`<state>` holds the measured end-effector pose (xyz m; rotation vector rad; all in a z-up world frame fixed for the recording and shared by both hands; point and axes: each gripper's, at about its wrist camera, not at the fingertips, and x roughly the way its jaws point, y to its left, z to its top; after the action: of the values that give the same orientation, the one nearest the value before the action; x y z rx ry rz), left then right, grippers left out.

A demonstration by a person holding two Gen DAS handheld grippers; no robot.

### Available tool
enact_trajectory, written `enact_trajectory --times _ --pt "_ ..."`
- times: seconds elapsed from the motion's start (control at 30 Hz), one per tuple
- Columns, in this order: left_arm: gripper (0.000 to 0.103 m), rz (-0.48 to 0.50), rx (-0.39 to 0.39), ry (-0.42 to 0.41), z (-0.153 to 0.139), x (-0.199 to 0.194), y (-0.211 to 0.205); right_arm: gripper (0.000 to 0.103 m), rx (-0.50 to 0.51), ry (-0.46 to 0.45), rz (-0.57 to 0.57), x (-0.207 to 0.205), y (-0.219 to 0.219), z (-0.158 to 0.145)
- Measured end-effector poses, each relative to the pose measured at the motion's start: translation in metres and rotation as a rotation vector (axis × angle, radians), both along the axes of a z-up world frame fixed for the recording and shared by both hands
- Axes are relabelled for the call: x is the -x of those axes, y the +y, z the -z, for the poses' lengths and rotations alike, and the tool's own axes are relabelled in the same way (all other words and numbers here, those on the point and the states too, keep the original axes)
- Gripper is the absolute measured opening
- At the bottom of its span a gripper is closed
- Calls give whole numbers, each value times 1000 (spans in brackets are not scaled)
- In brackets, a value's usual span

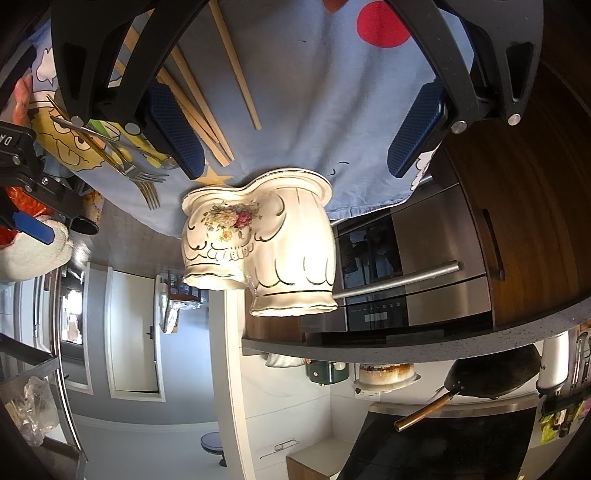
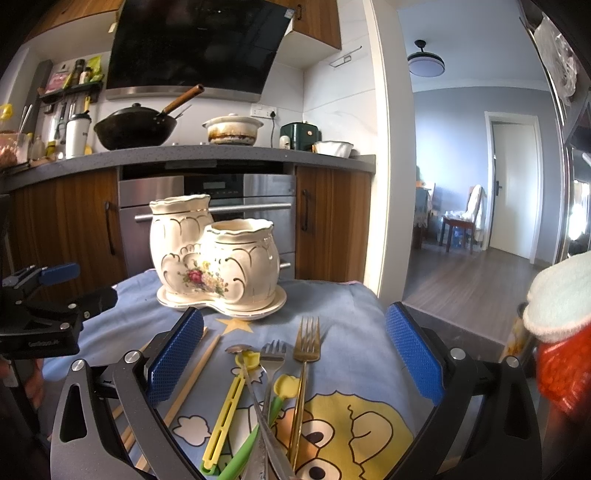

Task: Organize utensils

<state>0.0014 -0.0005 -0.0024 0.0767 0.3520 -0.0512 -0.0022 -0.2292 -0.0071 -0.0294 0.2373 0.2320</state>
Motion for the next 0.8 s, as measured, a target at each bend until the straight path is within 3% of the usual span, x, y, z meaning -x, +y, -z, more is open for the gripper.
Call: enact_trajectory --times 0.2,0.37,0.53,0.7,0.8 --pt "98 6 -2 18 1 -3 -2 98 -19 27 2 -4 -4 1" --pt "98 15 -7 59 2 -9 -3 98 33 65 5 -8 -2 -3" --pt "98 42 -57 150 -3 -16 -1 98 41 112 21 -18 -13 -14" --pt "98 101 -113 235 -11 -16 -6 98 121 279 17 -46 -20 -6" --pt "98 129 -164 316 -1 -19 -14 97 93 387 -12 -58 -26 0"
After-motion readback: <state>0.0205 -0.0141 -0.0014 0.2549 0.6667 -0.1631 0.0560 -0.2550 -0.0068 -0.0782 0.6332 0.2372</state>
